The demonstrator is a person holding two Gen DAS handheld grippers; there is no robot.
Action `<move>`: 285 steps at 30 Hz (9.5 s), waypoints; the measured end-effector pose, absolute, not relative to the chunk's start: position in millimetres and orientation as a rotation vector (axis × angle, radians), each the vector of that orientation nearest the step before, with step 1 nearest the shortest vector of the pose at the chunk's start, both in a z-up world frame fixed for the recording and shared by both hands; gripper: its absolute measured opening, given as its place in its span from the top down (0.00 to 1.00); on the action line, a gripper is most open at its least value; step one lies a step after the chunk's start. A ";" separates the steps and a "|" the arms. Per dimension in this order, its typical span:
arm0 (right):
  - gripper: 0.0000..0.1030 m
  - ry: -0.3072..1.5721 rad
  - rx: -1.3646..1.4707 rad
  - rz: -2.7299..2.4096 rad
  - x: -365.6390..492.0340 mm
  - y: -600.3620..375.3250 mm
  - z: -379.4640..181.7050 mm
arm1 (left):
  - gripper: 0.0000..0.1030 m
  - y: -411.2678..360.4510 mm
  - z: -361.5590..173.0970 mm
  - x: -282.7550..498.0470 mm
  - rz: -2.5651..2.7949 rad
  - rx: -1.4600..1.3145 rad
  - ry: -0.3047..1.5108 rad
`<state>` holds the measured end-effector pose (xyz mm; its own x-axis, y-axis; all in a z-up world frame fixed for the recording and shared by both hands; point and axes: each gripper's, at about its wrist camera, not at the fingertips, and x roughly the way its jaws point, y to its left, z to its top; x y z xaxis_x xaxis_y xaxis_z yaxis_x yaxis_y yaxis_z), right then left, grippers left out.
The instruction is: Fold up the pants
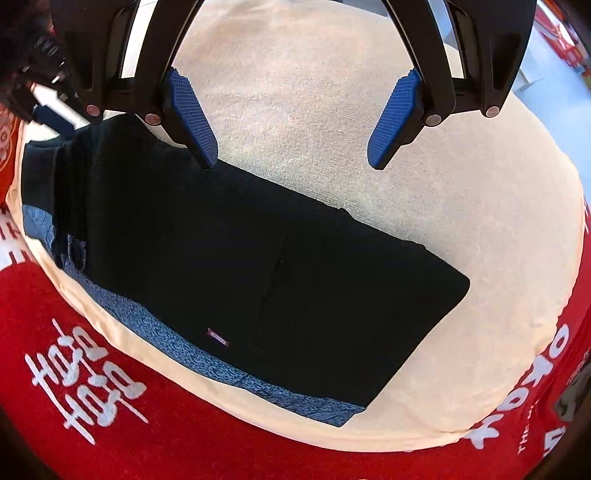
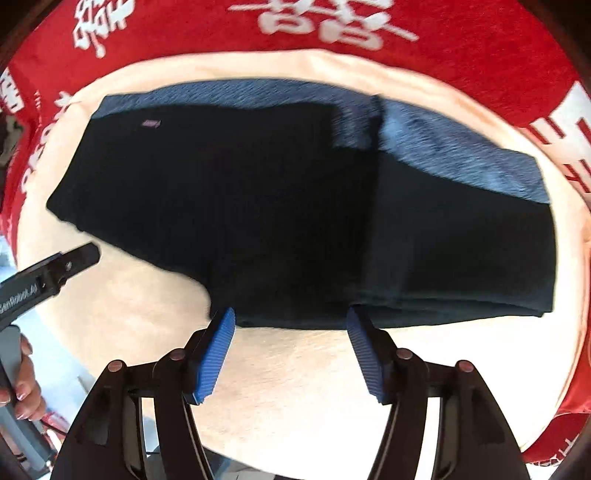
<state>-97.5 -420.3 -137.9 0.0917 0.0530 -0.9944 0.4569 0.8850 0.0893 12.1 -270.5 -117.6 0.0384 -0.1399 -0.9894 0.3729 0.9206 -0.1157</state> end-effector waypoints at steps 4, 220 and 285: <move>0.33 1.478 0.440 -0.278 -93.8 -411.4 -142.4 | 0.18 -271.5 -115.3 10.7 -0.388 0.201 1.471; 0.40 1.155 0.881 -0.499 -285.6 -665.5 -104.4 | 0.17 -457.7 -121.5 -62.1 -0.652 0.429 1.339; 0.44 1.102 1.226 -0.014 -243.9 -753.3 -179.0 | 0.27 -503.6 -158.2 -22.3 -1.020 0.121 1.562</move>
<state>-243.9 -753.3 -179.0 0.5185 0.5276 -0.6729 0.5440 0.4036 0.7357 -22.3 -503.6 -158.2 -0.2887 -0.4517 -0.8442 0.5914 0.6093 -0.5283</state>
